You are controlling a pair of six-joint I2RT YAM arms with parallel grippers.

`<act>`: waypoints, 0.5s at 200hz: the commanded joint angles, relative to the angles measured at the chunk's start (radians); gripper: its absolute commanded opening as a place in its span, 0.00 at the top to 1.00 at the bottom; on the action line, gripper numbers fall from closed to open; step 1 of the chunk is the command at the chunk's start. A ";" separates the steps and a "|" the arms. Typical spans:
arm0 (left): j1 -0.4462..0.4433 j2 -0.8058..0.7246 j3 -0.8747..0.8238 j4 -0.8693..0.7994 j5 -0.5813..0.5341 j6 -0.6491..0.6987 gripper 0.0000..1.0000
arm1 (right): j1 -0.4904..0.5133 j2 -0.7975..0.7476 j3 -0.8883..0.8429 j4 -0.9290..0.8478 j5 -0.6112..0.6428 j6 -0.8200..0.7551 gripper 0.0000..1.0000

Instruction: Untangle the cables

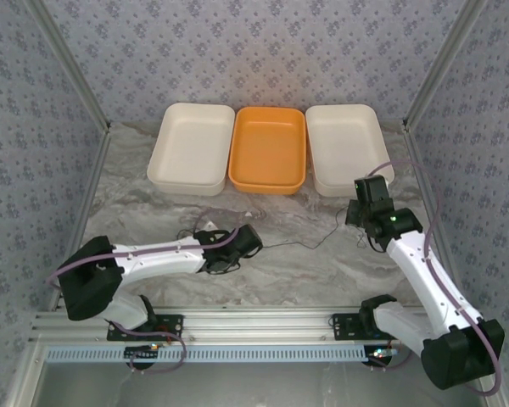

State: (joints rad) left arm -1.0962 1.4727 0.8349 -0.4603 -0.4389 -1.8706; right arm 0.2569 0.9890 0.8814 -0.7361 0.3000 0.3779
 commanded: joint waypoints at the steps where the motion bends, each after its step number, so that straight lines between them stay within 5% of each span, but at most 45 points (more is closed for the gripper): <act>1: -0.010 0.033 0.002 0.023 -0.055 -0.144 0.33 | -0.008 -0.018 -0.006 -0.022 0.013 0.022 1.00; 44: 0.000 0.091 0.015 -0.024 -0.088 -0.282 0.39 | -0.010 -0.033 -0.014 -0.013 -0.002 0.027 1.00; 100: 0.051 0.181 0.035 0.063 -0.019 -0.275 0.47 | -0.009 -0.051 -0.028 -0.012 -0.017 0.029 1.00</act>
State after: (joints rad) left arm -1.0561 1.6222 0.8360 -0.4000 -0.4656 -2.0750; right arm 0.2527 0.9539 0.8719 -0.7345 0.2920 0.3889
